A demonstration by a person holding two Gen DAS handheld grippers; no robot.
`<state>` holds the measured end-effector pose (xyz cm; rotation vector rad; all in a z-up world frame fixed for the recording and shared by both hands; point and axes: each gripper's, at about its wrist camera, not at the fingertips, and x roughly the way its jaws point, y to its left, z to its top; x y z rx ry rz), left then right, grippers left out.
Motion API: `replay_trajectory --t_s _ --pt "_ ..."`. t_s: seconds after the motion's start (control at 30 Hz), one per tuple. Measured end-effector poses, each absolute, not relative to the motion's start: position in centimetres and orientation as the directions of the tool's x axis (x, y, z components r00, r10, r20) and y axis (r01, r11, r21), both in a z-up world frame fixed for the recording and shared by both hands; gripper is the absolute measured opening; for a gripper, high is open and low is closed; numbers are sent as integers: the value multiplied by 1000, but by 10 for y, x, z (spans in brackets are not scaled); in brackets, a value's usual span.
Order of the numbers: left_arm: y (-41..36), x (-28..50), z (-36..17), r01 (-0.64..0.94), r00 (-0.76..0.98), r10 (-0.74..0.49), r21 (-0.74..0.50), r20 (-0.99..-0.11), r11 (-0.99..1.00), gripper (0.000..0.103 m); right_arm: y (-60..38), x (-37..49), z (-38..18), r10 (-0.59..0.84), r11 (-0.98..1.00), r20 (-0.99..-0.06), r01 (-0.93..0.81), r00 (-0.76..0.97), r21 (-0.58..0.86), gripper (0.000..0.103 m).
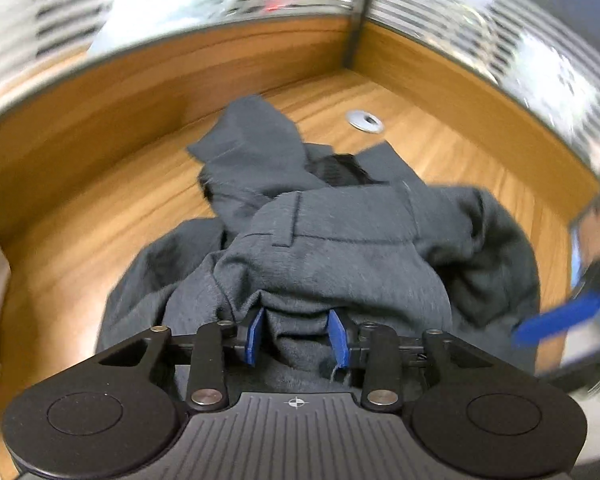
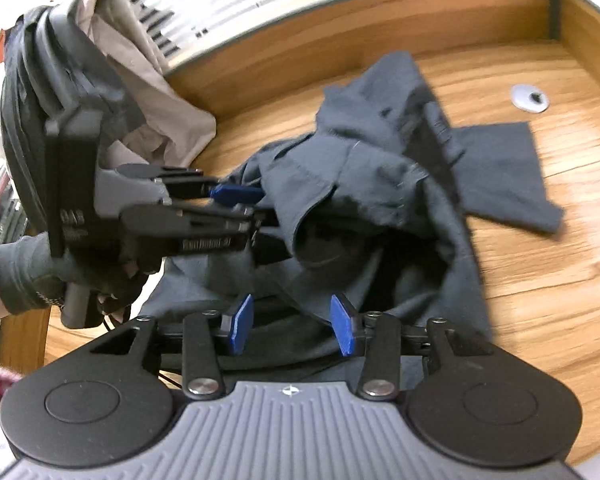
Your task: Fold clothes
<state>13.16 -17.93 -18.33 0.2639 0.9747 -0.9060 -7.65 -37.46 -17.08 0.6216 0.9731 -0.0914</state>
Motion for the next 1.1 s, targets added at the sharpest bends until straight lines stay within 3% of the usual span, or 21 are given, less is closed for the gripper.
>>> replay_trajectory --t_s 0.07,0.2,0.37,0.5,0.6,0.7,0.87,1.1 --pt "-173 140 -185 719 224 -560 -252 -798 647 38 -377 -66 -188 188 797 -808 394 558 457 51" --pt "-162 144 -184 667 207 -583 -322 -786 672 38 -390 -52 -217 198 708 -807 488 556 510 68" --pt "-147 143 -180 648 195 -613 -369 -766 667 39 -401 -39 -243 237 607 -799 558 553 566 68" --pt "-135 130 -170 718 189 -645 -343 -741 605 47 -405 -39 -254 295 550 -773 561 562 618 26" --pt "-132 109 -161 811 182 -640 -254 -747 527 52 -404 -44 -243 289 570 -767 541 573 619 16" --pt "-133 86 -155 879 176 -630 -169 -756 447 54 -403 -50 -221 281 591 -749 507 600 627 13" --pt "-141 54 -153 935 199 -618 -41 -761 352 67 -404 -60 -178 276 617 -706 443 652 651 10" --pt "-154 41 -158 935 264 -616 41 -742 352 69 -410 -63 -110 311 616 -594 319 742 721 8"
